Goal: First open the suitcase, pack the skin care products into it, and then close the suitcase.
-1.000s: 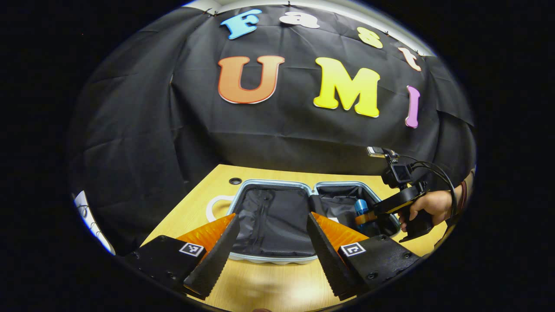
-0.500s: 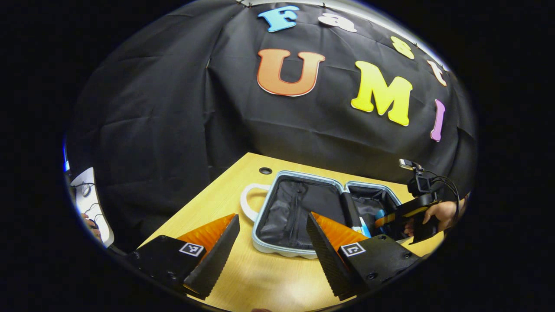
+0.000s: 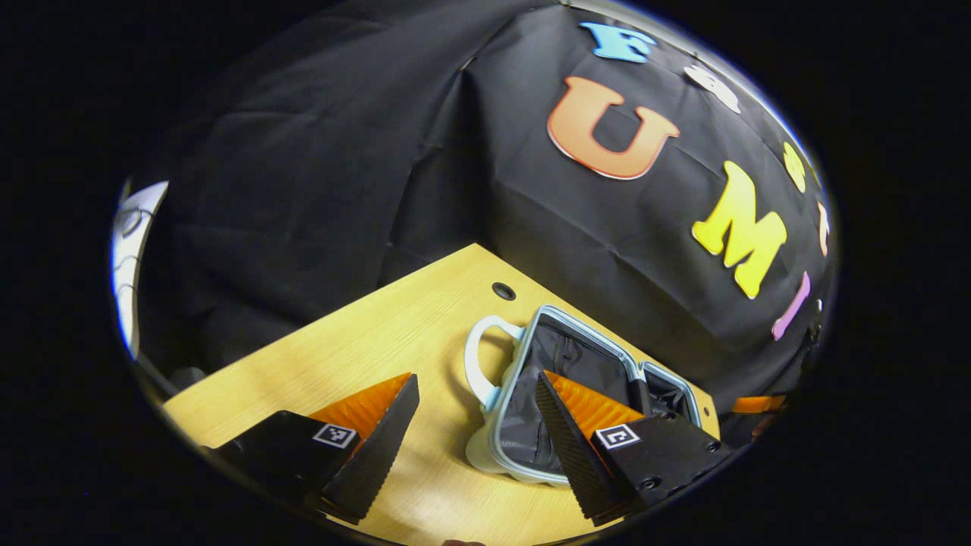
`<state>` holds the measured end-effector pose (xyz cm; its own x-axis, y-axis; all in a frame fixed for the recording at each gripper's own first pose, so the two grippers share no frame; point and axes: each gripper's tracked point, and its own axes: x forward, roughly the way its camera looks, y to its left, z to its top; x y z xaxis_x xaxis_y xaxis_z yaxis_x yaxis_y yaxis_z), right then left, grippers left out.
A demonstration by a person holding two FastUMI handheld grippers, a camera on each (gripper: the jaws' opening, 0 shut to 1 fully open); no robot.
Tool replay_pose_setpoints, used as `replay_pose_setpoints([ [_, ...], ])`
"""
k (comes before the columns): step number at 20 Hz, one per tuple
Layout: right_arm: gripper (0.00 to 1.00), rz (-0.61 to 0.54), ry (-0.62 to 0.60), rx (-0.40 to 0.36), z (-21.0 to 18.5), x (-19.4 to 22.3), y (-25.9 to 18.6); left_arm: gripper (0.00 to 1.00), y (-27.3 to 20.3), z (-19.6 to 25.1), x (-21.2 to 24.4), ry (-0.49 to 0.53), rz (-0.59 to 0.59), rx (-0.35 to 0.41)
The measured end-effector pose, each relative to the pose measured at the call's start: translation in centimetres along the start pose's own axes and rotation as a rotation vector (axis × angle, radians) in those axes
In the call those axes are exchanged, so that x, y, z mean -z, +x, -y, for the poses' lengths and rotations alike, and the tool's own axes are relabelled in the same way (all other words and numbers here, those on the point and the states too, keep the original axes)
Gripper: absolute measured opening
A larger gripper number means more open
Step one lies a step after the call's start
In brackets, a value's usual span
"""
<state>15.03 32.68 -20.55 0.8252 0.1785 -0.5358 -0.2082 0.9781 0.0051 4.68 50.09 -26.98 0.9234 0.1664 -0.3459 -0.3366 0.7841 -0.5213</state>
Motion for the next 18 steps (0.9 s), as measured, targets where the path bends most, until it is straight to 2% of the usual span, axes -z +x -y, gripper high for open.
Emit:
replay_pose_setpoints([
  [6, 0.80, 0.154, 0.006, 0.036, 2.5, -2.6, -11.8, 0.95, 6.2, -0.9, 2.3, -0.316, -0.097, 0.090],
  [9, 0.80, 0.181, 0.047, 0.059, 4.0, -2.7, -15.9, 0.87, 8.0, -1.2, 2.9, -0.376, -0.126, 0.111],
  [10, 0.81, 0.187, 0.057, 0.072, 4.6, -2.7, -16.9, 0.78, 8.4, -1.3, 3.2, -0.376, -0.147, 0.118],
  [11, 0.80, 0.196, 0.064, 0.083, 5.1, -2.7, -17.7, 0.85, 8.7, -1.1, 3.2, -0.387, -0.149, 0.129],
  [12, 0.80, 0.200, 0.067, 0.092, 5.6, -2.7, -18.4, 0.60, 9.0, -0.6, 3.2, -0.410, -0.163, 0.148],
  [13, 0.80, 0.204, 0.069, 0.104, 6.2, -2.5, -18.9, 0.55, 9.2, -0.1, 3.1, -0.422, -0.163, 0.165],
  [15, 0.80, 0.206, 0.081, 0.118, 7.0, -2.2, -19.8, 0.35, 9.6, 0.0, 3.2, -0.434, -0.162, 0.172],
  [16, 0.80, 0.208, 0.090, 0.122, 7.3, -2.0, -20.3, 0.16, 9.9, 0.4, 2.9, -0.446, -0.161, 0.181],
  [18, 0.80, 0.217, 0.104, 0.131, 8.1, -1.8, -21.1, 0.11, 9.7, 0.4, 2.8, -0.438, -0.159, 0.161],
])
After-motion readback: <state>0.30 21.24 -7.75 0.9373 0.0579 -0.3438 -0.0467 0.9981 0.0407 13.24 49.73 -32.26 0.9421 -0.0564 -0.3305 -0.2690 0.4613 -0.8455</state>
